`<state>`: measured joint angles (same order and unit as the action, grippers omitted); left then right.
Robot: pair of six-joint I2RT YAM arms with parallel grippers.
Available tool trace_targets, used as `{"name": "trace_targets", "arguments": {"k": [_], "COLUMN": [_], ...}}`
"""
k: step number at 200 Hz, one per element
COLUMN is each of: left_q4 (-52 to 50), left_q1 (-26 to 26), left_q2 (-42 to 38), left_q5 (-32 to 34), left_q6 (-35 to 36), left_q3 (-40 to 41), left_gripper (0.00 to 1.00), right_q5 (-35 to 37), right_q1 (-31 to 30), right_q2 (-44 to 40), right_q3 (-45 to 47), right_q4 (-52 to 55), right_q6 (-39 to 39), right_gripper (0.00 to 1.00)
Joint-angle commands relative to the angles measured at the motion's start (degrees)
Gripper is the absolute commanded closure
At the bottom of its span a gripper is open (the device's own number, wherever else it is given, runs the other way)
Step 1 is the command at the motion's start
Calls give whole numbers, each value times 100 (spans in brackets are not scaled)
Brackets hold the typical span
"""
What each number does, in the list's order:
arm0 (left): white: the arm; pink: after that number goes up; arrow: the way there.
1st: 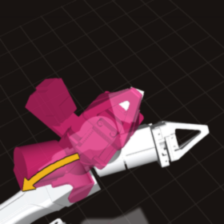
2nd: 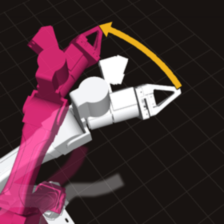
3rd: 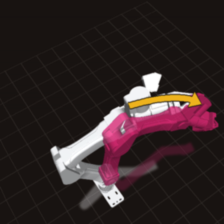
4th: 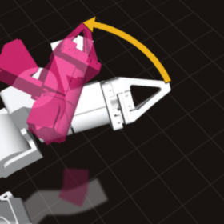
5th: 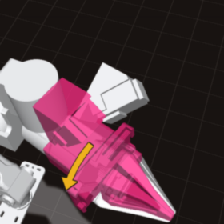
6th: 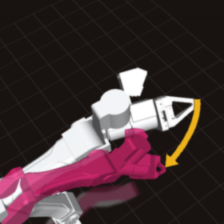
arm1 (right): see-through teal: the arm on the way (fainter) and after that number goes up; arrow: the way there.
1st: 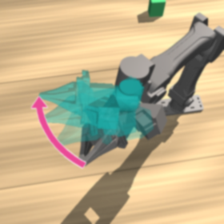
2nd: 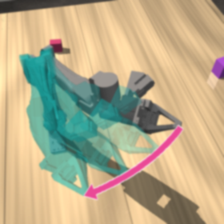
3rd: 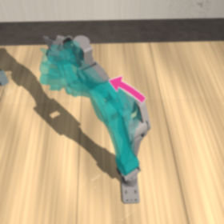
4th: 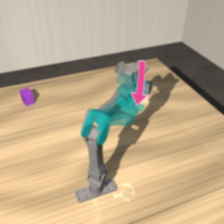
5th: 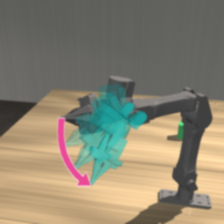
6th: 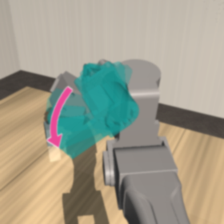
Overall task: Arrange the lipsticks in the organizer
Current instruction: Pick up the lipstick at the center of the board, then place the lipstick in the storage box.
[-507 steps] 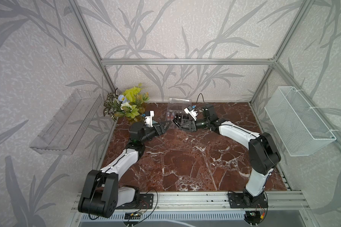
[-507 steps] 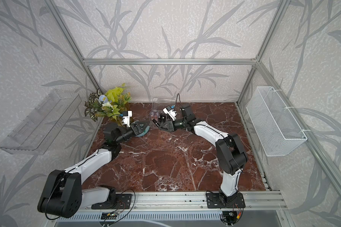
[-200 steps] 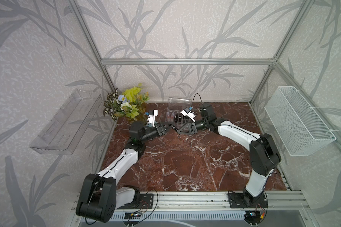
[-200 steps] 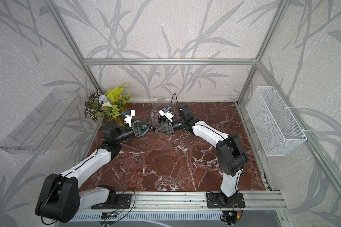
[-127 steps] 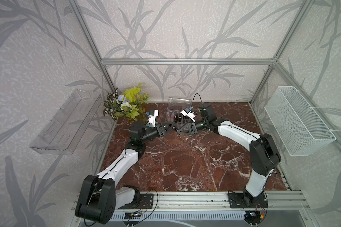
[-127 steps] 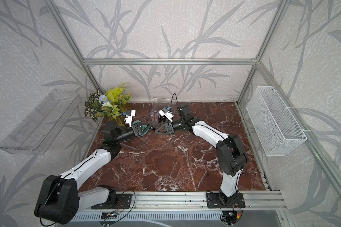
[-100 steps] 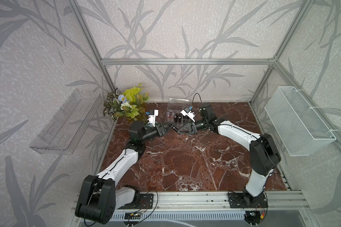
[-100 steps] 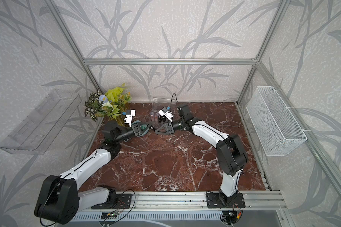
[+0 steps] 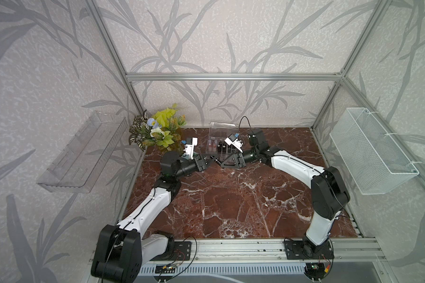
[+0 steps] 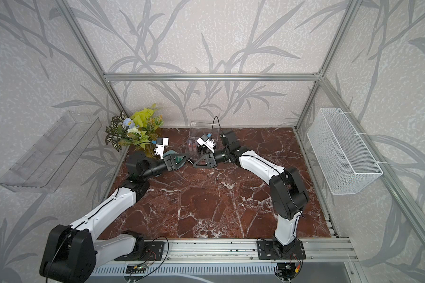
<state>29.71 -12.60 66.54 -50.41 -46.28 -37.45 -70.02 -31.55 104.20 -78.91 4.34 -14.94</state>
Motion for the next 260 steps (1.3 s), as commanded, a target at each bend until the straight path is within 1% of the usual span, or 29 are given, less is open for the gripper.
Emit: {"name": "trace_targets", "arguments": {"k": [1, 16, 65, 75, 81, 89, 94, 97, 100, 109, 134, 144, 156, 165, 169, 189, 216, 242, 260], "left_q4": [-42, -70, -58, -60, -70, -95, -124, -147, -183, -350, -934, -1111, -1271, -1375, -1419, -1575, -1397, -986, -845], "left_q1": [-28, -30, -24, -23, -23, -25, -28, -24, -31, -32, -103, -194, -338, -497, -576, -973, -1289, -1543, -1739], "left_q2": [-132, -119, -57, -30, -13, 4, 8, 13, 14, 33, 152, 243, 387, 520, 594, 1031, 1638, 2201, 2722], "left_q5": [-91, -85, -50, -56, -44, -18, 24, 61, 111, 281, 905, 1174, 1565, 1897, 2049, 2749, 3373, 3972, 4398], "left_q6": [174, 190, 257, 311, 349, 393, 434, 466, 502, 660, 1250, 1465, 1687, 1885, 1982, 2465, 2842, 3239, 3672], "left_q3": [-134, -141, -162, -165, -174, -188, -200, -205, -221, -288, -604, -754, -966, -1158, -1249, -1768, -2227, -2497, -2809], "left_gripper": [63, 66, 81, 84, 84, 84, 85, 85, 85, 85, 85, 85, 85, 86, 86, 87, 88, 89, 89], "right_q5": [23, 15, 53, 64, 79, 89, 115, 139, 172, 313, 771, 979, 1282, 1626, 1793, 2649, 3724, 4457, 4699], "right_q1": [-2, -3, 0, -1, -1, 8, 12, 24, 33, 97, 404, 498, 588, 635, 654, 746, 840, 910, 987], "right_q2": [-14, -14, -28, -37, -40, -36, -38, -39, -50, -61, -241, -369, -559, -621, -809, -1121, -1572, -1906, -2029], "right_q3": [-122, -115, -107, -106, -107, -102, -98, -86, -74, -13, 404, 595, 775, 904, 962, 1272, 1718, 2076, 2285], "right_q4": [-4, -12, -13, -12, -21, -29, -61, -92, -134, -320, -1153, -1362, -1476, -1494, -1486, -1504, -1619, -1778, -1966], "right_q6": [41, 31, 38, 35, 35, 43, 12, -12, -49, -194, -835, -916, -903, -844, -814, -668, -544, -492, -588], "right_gripper": [81, 81, 80, 78, 73, 63, 52, 48, 41, 29, 10, 0, 1, 1, 1, 1, 1, 1, 1]}}
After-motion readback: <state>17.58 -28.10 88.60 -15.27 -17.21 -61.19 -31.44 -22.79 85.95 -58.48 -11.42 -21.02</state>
